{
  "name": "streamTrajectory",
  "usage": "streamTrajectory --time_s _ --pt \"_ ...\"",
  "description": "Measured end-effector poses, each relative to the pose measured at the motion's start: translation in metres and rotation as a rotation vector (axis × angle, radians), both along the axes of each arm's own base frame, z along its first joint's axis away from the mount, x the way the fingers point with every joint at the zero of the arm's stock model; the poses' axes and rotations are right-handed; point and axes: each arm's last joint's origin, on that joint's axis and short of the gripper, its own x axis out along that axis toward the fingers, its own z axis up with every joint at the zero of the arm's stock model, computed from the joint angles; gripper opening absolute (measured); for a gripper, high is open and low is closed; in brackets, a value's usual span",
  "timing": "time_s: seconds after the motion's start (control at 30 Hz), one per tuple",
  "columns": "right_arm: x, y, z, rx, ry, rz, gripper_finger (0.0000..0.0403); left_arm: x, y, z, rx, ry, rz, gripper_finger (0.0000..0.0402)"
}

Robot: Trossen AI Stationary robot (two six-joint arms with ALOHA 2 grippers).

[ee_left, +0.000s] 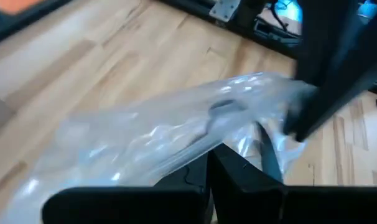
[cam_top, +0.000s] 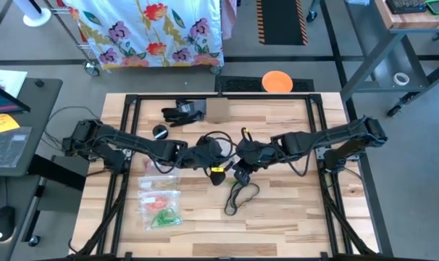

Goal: Sort rubber bands
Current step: Put the black rubber band into the transparent zip bag

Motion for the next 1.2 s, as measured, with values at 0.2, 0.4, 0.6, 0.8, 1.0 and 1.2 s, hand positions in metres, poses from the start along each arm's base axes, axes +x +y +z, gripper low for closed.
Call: streamTrajectory --time_s 0.2,0.4,0.6,0.8,1.0,1.2 --pt "0.003 0.009 -0.006 -0.016 0.02 0.037 0.0 -0.001 0.007 -0.003 -0.08 0.026 0.034 0.0" --pt "0.015 0.013 -0.029 0.032 0.103 0.086 0.0 -0.001 0.011 -0.005 -0.132 0.031 0.053 0.0" --pt "0.027 -0.003 -0.046 0.063 0.149 0.06 0.0 -0.004 0.014 -0.008 -0.18 0.071 0.077 0.0" --pt "0.031 -0.004 -0.046 0.071 0.128 0.048 0.0 -0.008 0.026 -0.014 -0.23 0.138 0.122 0.0" --pt "0.032 -0.003 -0.045 0.074 0.107 0.05 0.0 -0.005 0.034 -0.012 -0.323 0.104 0.136 0.0003" --pt "0.033 -0.003 -0.045 0.075 0.106 0.049 0.0 -0.005 0.05 -0.013 -0.492 0.112 0.135 0.0038"
